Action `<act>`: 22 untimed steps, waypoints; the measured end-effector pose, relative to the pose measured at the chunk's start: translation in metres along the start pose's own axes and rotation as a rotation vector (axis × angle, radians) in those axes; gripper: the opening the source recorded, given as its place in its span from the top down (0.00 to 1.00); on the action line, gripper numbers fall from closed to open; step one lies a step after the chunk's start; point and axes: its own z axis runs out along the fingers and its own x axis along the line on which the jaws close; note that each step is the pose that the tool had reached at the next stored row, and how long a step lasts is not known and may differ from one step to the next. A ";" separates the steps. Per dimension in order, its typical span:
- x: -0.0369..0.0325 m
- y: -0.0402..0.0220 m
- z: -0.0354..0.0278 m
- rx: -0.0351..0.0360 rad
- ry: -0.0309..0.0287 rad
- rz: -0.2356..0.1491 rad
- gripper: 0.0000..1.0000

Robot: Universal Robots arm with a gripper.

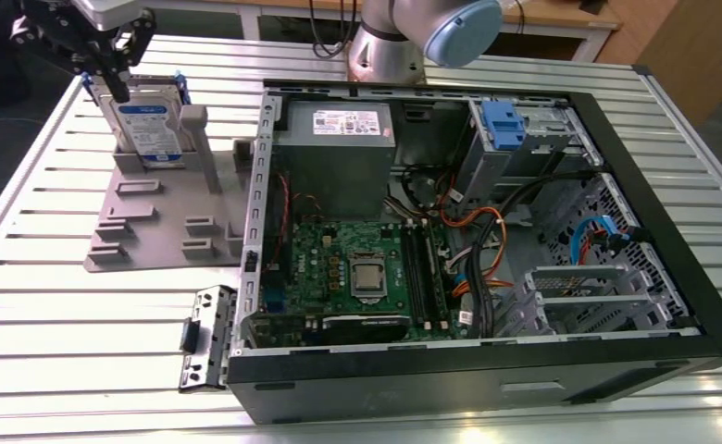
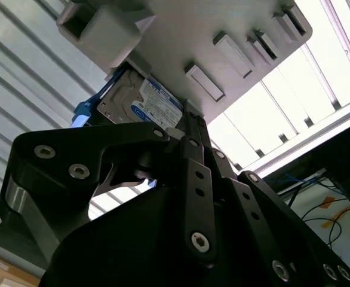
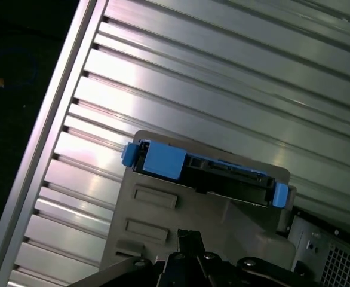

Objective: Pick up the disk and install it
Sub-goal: 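Pick up the disk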

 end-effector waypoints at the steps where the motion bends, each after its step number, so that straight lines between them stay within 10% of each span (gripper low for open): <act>1: 0.0000 0.0000 0.0000 -0.0002 0.0001 -0.006 0.90; 22: 0.0000 0.0000 0.0000 -0.0041 0.0025 -0.154 0.90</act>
